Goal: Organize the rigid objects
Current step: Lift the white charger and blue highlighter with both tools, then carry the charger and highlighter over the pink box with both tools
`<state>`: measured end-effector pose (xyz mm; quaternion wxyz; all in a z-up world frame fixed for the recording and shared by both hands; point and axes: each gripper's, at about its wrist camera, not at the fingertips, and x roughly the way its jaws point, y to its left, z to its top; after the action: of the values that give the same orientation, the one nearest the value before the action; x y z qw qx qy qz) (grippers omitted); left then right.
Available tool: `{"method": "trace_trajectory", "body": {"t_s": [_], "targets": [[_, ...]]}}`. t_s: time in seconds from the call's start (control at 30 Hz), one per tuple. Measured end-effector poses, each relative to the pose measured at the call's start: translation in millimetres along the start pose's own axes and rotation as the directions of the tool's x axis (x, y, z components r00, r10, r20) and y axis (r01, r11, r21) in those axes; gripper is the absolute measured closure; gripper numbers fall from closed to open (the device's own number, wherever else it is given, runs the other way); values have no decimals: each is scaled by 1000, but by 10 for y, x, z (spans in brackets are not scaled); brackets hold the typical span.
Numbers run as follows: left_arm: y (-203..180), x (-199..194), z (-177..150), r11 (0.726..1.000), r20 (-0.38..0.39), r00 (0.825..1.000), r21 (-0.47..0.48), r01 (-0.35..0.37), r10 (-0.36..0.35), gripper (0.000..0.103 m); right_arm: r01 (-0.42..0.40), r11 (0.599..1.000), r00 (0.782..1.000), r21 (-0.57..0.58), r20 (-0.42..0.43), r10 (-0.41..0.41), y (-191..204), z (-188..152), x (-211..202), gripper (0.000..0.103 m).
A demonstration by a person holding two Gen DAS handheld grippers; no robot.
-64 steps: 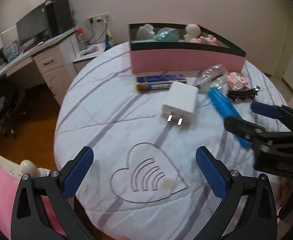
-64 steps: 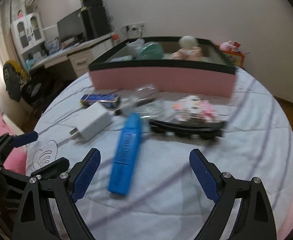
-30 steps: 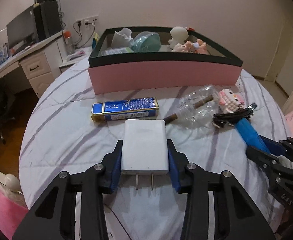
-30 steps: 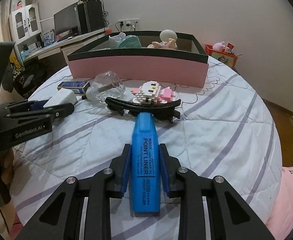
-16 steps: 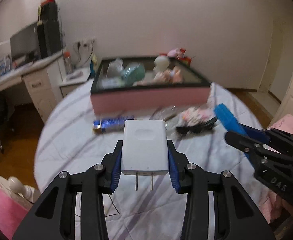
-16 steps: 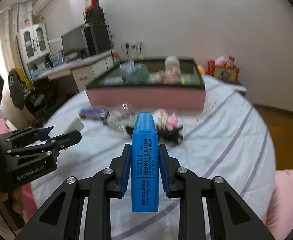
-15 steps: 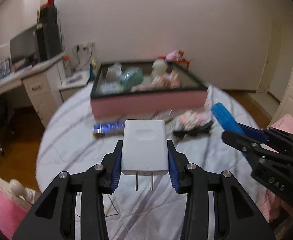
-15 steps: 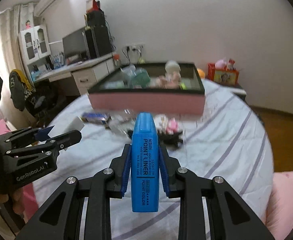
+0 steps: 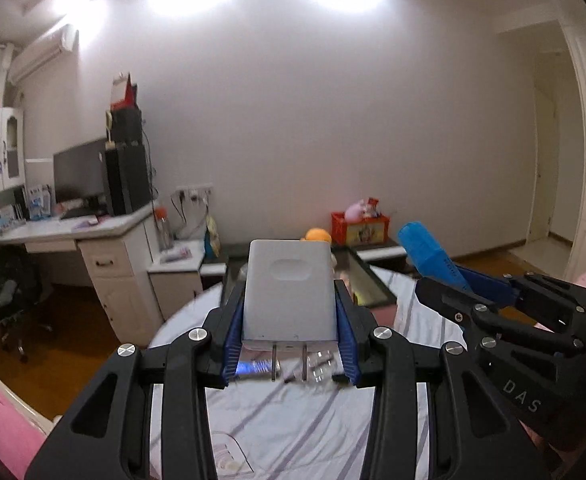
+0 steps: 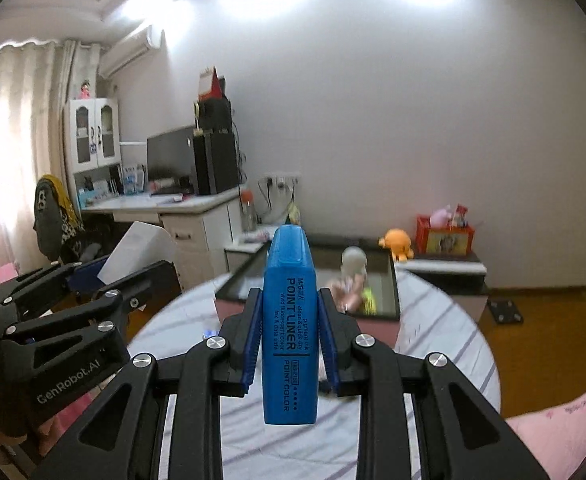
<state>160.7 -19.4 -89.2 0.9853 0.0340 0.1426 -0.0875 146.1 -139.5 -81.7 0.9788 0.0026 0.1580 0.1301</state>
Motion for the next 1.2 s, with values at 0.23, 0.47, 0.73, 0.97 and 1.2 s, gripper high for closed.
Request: {"method": "trace_trajectory", "body": {"t_s": [0.23,0.47,0.73,0.97,1.2], "targets": [[-21,-85,217,1000,51,999,16,2,-3,62,-9,1000,998,-23,62,10,109,181,-83,76],[-50,-40,253,1000,53,999,20,-5,4,64,-13,1000,998,-21,68,14,107,209,-80,76],[-18,176,260,1000,50,999,-5,22,-21,70,-5,1000,998,-23,57,6,61,247,40,76],[246,912,-417,994,-208,978,-107,9,-31,67,16,999,995,35,-98,-13,-190,-165,582,76],[206,987,-1030,987,-371,926,-158,11,-70,42,29,996,982,84,-190,-12,-364,-527,701,76]]}}
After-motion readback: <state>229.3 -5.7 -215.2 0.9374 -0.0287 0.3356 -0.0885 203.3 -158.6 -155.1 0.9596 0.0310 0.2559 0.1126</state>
